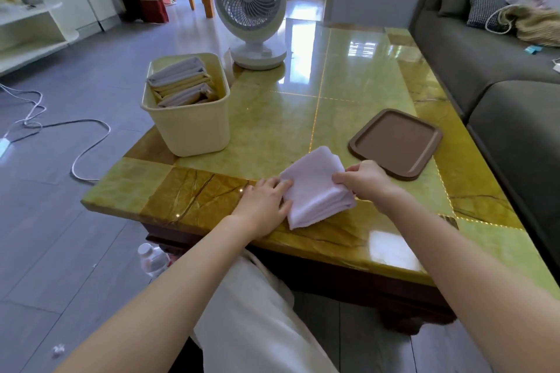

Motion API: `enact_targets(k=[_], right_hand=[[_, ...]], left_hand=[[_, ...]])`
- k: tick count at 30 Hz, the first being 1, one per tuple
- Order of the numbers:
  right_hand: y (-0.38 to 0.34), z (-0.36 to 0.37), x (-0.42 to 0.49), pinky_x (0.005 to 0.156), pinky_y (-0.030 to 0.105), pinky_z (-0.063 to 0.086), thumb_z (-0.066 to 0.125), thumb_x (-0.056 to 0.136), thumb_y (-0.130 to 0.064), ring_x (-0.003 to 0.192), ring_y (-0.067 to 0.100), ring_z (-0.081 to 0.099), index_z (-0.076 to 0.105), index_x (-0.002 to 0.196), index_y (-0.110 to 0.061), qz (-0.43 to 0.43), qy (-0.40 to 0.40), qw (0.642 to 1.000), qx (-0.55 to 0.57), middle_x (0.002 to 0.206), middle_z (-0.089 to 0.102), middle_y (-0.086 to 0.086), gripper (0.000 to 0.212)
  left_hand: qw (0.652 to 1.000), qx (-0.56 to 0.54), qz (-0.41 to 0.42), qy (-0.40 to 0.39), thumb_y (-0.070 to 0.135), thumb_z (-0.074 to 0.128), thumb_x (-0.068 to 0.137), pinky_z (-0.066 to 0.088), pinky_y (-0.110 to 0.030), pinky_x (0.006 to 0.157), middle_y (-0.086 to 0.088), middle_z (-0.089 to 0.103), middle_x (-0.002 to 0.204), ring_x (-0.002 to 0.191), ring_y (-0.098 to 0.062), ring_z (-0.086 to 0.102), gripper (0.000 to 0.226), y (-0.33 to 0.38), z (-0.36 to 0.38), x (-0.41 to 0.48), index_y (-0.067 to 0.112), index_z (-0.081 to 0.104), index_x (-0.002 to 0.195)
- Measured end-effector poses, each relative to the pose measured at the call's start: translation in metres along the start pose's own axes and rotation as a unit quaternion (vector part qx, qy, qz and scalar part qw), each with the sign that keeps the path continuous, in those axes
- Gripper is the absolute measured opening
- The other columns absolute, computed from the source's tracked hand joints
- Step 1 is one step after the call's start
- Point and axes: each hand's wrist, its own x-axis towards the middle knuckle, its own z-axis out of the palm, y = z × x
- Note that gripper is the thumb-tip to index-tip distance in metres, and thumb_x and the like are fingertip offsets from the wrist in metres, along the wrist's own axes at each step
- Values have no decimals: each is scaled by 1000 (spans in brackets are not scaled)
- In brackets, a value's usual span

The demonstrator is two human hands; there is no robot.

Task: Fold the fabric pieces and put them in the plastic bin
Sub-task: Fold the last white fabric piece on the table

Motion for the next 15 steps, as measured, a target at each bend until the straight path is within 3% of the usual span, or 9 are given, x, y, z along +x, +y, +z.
enact_targets(k=[6,9,12,15], right_hand=[[-72,-19,17,58,31,35,52,84,-21,67,28,52,52,69,-7,-120,87,977,-155,70,55,10,21],[-113,-22,25,68,35,47,51,87,-23,82,33,61,63,85,-2,-181,137,961,-155,85,67,14,24],[-160,-20,36,74,35,46,52,89,-26,87,30,60,64,94,-5,-242,169,951,-96,91,67,11,25],[-210,-8,47,70,31,42,51,91,-27,82,26,57,64,96,-6,-295,171,939,-38,87,64,8,26]], left_hand=[[997,-73,-29,-17,19,45,95,39,-40,105,-7,39,137,129,-25,38,50,-31,-39,14,21,32,143],[991,-87,-39,90,12,48,92,41,-41,103,-7,43,128,121,-24,43,47,-47,-73,23,19,38,137],[972,-63,-59,220,9,51,88,40,-35,100,-9,46,121,115,-25,46,42,-73,-110,32,15,46,130],[960,-23,-97,261,17,53,90,38,-37,98,-11,48,120,115,-28,44,36,-108,-134,37,14,50,126]])
